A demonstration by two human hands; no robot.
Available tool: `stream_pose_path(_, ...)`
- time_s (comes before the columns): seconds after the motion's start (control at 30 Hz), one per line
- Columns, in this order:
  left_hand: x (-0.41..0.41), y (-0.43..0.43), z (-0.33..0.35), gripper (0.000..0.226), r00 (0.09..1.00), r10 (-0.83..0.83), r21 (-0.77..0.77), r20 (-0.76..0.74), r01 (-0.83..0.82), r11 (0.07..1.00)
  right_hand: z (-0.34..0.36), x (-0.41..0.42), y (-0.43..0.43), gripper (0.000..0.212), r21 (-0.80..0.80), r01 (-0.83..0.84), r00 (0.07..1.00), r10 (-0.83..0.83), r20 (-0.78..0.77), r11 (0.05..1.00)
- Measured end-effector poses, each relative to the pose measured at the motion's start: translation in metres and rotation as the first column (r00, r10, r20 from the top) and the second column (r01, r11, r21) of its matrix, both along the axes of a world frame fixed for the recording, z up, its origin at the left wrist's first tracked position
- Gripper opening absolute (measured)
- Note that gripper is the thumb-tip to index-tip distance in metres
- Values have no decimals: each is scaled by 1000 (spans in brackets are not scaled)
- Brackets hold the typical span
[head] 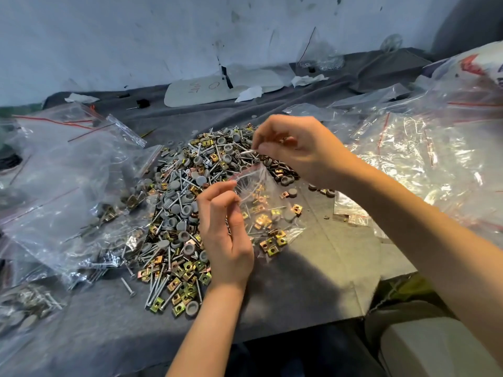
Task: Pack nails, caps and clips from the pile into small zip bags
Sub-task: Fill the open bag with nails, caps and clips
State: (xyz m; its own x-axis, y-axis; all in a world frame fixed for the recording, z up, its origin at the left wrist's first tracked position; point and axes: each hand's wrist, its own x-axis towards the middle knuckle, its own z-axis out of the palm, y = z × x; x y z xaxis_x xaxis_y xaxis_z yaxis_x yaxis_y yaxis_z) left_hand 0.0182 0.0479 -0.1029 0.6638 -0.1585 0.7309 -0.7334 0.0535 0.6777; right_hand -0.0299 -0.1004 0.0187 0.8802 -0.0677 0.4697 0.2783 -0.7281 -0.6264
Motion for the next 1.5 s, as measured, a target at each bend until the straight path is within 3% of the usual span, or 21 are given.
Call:
stream_pose_path(0.17,0,-2,1,31,998,0,9,56,-1,1000,21,0,14,11,-424,-101,988,42,-145,900)
stream_pose_path(0.27,0,-1,-1,28,999,-9,-6,49,10,1000,16,-2,16,16,-375,-112,986,55,-158,920)
stream_pose_path(0.47,2,1,-3,15,1000,-5,-17,15,6,1000,3,-3,5,21,-59,34,998,-38,-56,998)
stream_pose_path(0.6,1,0,-2,15,1000,12,-32,-4,-12,999,-10,1,-8,19,-1,88,993,-88,-84,996)
stream_pose_path(0.83,0,-1,0,15,999,30,-30,-27,-30,999,-65,16,-31,18,-216,171,907,-239,-347,961)
stream_pose_path(0.97,0,-1,2,16,998,58,-53,-34,-60,997,-85,17,-36,20,-387,148,869,-306,-388,910)
stream_pose_path(1.5,-1,-2,6,20,991,119,-44,-65,-122,992,-82,15,-27,4,-452,-34,874,-193,-446,891)
